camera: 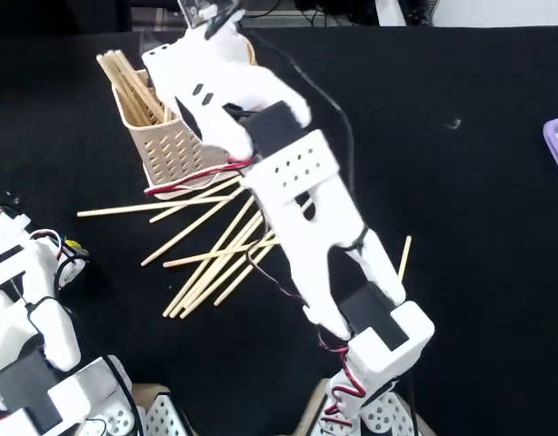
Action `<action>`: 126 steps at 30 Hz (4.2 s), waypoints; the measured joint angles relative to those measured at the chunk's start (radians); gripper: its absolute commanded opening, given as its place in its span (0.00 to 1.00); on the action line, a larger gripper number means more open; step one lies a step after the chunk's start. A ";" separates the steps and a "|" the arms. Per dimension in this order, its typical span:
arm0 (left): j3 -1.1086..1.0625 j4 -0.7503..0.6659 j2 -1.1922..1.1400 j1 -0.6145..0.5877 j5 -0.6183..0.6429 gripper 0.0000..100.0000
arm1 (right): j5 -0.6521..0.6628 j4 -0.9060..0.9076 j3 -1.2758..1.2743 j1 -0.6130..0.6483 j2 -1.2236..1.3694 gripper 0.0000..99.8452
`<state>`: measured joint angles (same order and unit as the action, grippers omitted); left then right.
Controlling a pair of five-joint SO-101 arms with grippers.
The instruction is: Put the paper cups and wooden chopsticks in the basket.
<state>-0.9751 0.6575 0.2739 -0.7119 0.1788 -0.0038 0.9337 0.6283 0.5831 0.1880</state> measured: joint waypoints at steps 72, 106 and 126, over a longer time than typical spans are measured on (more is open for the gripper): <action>0.000 0.000 0.000 0.000 0.000 0.24 | 0.152 -0.239 -1.702 -0.865 -0.488 0.16; 0.000 0.000 0.000 0.000 0.000 0.24 | 0.451 -0.091 -1.626 -0.265 -0.996 0.01; 0.000 0.000 0.000 0.000 0.000 0.24 | 0.505 -0.396 -1.600 0.180 -0.580 0.26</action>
<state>-0.9751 0.6575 0.2739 -0.7119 0.1788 0.5010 0.5378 -0.9720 0.7626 -0.3920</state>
